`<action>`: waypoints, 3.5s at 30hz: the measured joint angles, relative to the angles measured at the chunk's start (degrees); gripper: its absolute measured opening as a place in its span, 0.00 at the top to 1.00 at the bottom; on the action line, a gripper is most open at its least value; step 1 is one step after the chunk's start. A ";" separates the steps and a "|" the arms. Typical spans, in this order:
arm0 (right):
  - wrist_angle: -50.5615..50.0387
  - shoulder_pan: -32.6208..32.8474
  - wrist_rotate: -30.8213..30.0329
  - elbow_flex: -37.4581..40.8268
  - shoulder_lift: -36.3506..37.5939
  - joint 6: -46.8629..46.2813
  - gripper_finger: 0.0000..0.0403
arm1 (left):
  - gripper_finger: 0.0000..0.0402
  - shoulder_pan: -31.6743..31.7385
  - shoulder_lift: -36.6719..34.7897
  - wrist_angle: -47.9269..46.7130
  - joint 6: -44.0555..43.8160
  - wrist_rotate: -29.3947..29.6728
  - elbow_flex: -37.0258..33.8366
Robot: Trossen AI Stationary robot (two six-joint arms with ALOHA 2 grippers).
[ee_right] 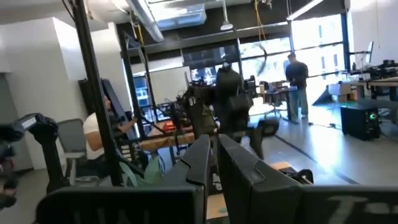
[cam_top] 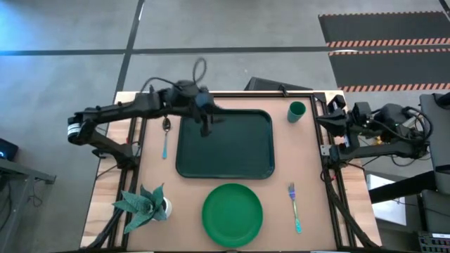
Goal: Pick and place plate/cup/fork/spoon on tray
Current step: Put the green plate on the dark green tray
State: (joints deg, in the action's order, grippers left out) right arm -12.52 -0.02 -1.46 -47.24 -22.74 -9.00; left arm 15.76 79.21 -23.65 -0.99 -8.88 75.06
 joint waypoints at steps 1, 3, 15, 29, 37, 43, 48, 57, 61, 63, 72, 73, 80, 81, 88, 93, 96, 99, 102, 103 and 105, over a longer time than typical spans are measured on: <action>-0.62 -0.01 -0.04 0.00 0.16 -0.13 0.94 | 0.62 -0.46 0.29 -0.43 -1.33 -1.54 -1.21; -1.48 -0.01 -0.15 0.00 0.24 -0.41 0.94 | 0.62 -1.70 0.79 0.06 -3.43 -4.69 -3.27; -1.53 -0.01 -0.11 0.00 0.17 -0.84 0.94 | 0.63 -10.92 3.58 0.33 -10.67 -11.83 -8.07; -2.26 -0.01 -0.06 0.00 0.19 -1.67 0.94 | 0.63 -13.69 8.58 -4.84 -7.24 -11.59 -8.37; -4.16 -0.01 -0.04 0.00 0.19 -1.63 0.94 | 0.63 -18.85 11.75 -5.28 -7.64 -7.52 -8.51; -5.18 -0.01 -0.04 0.00 0.19 -1.57 0.94 | 0.63 -22.74 15.10 -5.25 -9.48 -5.78 -8.45; -5.31 -0.01 -0.04 0.00 0.19 -1.49 0.94 | 0.63 -25.45 18.11 -5.28 -12.35 -5.73 -8.45; -5.37 -0.01 -0.02 0.00 0.19 -1.48 0.94 | 0.63 -27.87 20.86 -5.53 -19.46 -5.60 -6.77; -5.45 -0.01 0.06 0.00 0.19 -1.48 0.94 | 0.63 -28.56 20.60 -6.76 -20.86 -5.37 -7.13; -5.67 -0.01 0.08 0.00 0.19 -1.48 0.94 | 0.63 -28.66 20.72 -7.60 -21.23 -5.16 -7.20; -5.74 -0.01 0.46 0.00 0.19 -1.48 0.94 | 0.63 -28.82 20.92 -7.89 -22.72 -4.07 -8.06; -5.74 -0.01 0.46 0.00 0.19 -1.48 0.94 | 0.63 -28.91 21.07 -7.89 -22.74 -3.83 -8.10; -5.72 -0.01 0.44 0.00 0.19 -1.48 0.94 | 0.63 -28.95 22.76 -7.90 -24.16 -2.98 -8.27; -5.69 -0.01 0.44 0.00 0.19 -1.48 0.94 | 0.63 -28.95 23.06 -7.90 -24.24 -2.98 -8.27; -5.67 -0.01 0.44 0.00 0.19 -1.48 0.94 | 0.63 -29.00 25.21 -6.55 -24.77 -3.96 -8.01; -5.65 -0.01 0.44 0.00 0.22 -1.43 0.94 | 0.63 -29.00 26.53 -4.12 -25.83 -5.67 -8.10; -5.65 -0.01 0.44 0.00 0.22 -1.43 0.94 | 0.66 -29.00 26.52 -3.53 -25.84 -5.71 -8.14; -5.63 -0.01 0.44 0.00 0.22 -1.43 0.94 | 0.76 -29.00 26.52 -3.81 -26.33 -5.68 -8.14; -5.63 -0.01 0.44 0.00 0.22 -1.43 0.94 | 0.92 -29.00 26.52 -3.61 -28.48 -5.52 -8.33; -5.63 -0.01 0.44 0.00 0.22 -1.43 0.94 | 0.96 -28.97 26.52 -3.45 -29.11 -5.39 -8.43; -5.61 -0.01 0.44 0.00 0.22 -1.36 0.94 | 0.98 -28.96 26.52 -3.67 -30.08 -5.80 -8.69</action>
State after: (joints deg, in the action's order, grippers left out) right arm -18.13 -0.03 -1.02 -47.24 -22.52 -10.36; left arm -13.20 105.73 -27.32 -31.07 -14.68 66.37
